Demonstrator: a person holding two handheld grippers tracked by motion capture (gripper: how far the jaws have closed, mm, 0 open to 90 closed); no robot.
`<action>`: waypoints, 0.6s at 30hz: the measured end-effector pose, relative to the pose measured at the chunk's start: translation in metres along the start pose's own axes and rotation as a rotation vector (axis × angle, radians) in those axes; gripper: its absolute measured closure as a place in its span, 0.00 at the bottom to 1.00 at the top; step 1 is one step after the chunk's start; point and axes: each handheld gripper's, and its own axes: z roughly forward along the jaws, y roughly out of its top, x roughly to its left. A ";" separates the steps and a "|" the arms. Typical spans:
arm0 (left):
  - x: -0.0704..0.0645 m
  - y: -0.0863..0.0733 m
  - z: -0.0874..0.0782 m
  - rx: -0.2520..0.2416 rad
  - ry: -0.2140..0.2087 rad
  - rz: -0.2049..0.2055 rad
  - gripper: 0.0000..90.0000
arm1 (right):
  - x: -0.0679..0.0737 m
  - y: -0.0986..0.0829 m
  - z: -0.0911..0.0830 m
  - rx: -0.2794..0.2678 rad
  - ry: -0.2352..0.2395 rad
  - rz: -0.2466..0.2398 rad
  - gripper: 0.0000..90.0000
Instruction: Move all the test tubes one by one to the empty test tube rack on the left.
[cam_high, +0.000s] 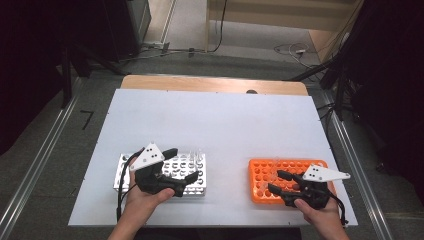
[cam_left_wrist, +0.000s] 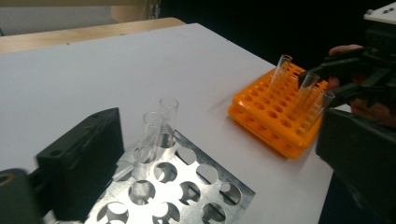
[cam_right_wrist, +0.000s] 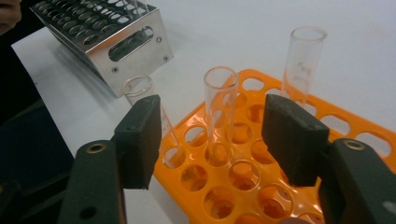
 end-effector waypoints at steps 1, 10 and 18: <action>-0.001 0.000 0.000 0.001 -0.008 0.001 0.00 | 0.000 -0.001 0.002 0.008 0.002 0.006 0.45; -0.003 -0.001 0.005 0.024 -0.007 -0.008 0.00 | -0.003 -0.007 0.015 0.062 -0.023 0.004 0.64; -0.004 -0.001 0.005 0.024 -0.009 -0.013 0.00 | -0.001 -0.008 0.019 0.066 -0.062 -0.017 0.74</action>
